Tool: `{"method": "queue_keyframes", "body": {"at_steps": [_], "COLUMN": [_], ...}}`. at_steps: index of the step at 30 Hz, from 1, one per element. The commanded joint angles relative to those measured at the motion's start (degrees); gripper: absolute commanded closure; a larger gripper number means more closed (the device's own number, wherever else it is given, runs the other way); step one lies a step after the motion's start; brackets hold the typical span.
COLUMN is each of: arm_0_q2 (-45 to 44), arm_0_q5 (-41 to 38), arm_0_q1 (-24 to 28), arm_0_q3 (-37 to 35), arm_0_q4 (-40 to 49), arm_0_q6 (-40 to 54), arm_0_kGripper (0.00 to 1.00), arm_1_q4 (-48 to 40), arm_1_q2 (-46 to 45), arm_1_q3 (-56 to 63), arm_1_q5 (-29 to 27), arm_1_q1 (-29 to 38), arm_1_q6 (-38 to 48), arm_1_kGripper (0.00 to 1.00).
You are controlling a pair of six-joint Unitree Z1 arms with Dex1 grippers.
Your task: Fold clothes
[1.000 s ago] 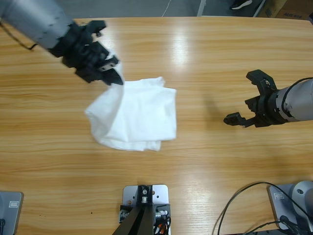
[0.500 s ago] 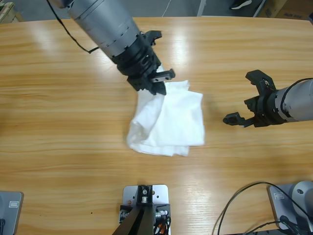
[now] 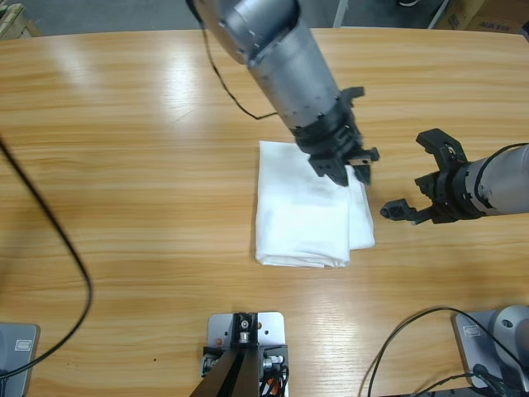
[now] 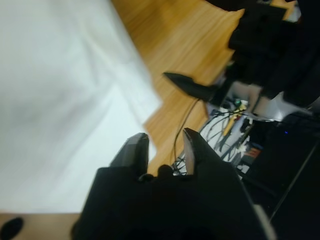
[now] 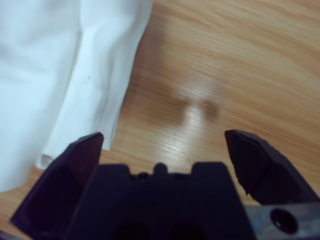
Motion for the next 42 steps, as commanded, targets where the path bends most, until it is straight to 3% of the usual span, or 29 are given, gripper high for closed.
{"method": "queue_keyframes", "body": {"at_steps": [1, 4, 6, 9, 13, 14, 15, 16, 17, 18, 23, 27, 30, 31, 32, 35, 42], "arm_0_q2": [2.19, -7.34, -16.23, -27.11, -30.10, -28.98, -27.36, -25.09, -21.66, -18.92, -9.13, -3.36, -2.26, -2.05, -2.06, -3.07, -3.07], "arm_0_q5": [-0.30, 5.27, 7.58, 6.47, 10.55, 12.51, 12.80, 13.27, 13.83, 14.18, 17.21, 17.30, 19.30, 19.62, 20.27, 22.97, 18.32], "arm_0_q1": [-1.25, 2.82, 8.74, 15.61, 12.71, 11.62, 11.11, 10.64, 10.09, 9.67, 7.46, 6.93, 7.35, 7.21, 6.95, 6.51, 5.91], "arm_0_q3": [-4.56, -3.19, 6.07, 25.53, 37.61, 38.31, 37.62, 35.88, 32.74, 29.84, 17.06, 3.98, 2.66, 2.34, 2.33, 2.40, 1.22], "arm_0_q4": [2.70, 7.15, 7.20, -1.13, -3.24, -3.24, -3.24, -3.19, -3.01, -2.73, -0.62, 6.95, 10.13, 11.45, 12.38, 14.21, 16.53], "arm_0_q6": [3.68, 8.66, 12.72, 21.49, 46.22, 51.25, 54.41, 56.61, 57.65, 57.82, 59.14, 60.74, 61.11, 60.90, 60.71, 61.32, 63.11], "arm_0_kGripper": [0.032, 0.023, 0.023, 0.023, 0.023, 0.023, 0.023, 0.023, 0.023, 0.023, 0.000, 0.012, 0.473, 0.814, 1.000, 1.000, 1.000], "arm_1_q4": [-0.45, -0.24, 0.31, 0.53, 1.66, 4.03, 6.97, 10.54, 13.10, 14.10, 14.72, 10.89, 8.66, 8.36, 7.93, 7.41, 4.95], "arm_1_q2": [-0.74, -3.41, -4.84, -6.10, -8.79, -9.67, -9.30, -8.09, -6.74, -5.87, -6.07, -6.77, -6.74, -6.77, -6.75, -6.26, -3.82], "arm_1_q3": [1.73, 1.13, 0.48, -0.13, -4.07, -6.99, -9.85, -12.88, -15.00, -15.99, -14.20, -9.70, -8.01, -7.83, -7.66, -7.60, -7.85], "arm_1_q5": [-0.33, -0.65, -0.74, -0.26, 5.52, 7.59, 8.61, 8.68, 8.38, 7.61, 0.53, 0.56, 0.72, 0.90, 1.28, 1.53, 1.90], "arm_1_q1": [0.50, 0.50, 0.50, 0.50, 2.98, 4.18, 5.42, 6.85, 8.13, 9.19, 15.50, 16.76, 17.18, 17.20, 17.24, 17.29, 18.64], "arm_1_q6": [0.03, -0.76, -1.46, -2.43, -15.93, -19.06, -21.10, -23.01, -24.40, -24.52, -18.14, -15.91, -15.52, -15.51, -15.52, -15.29, -13.75], "arm_1_kGripper": [0.018, 0.018, 0.018, 0.018, 0.026, 0.108, 0.274, 0.534, 0.867, 1.000, 1.000, 1.000, 1.000, 1.000, 1.000, 1.000, 1.000]}}
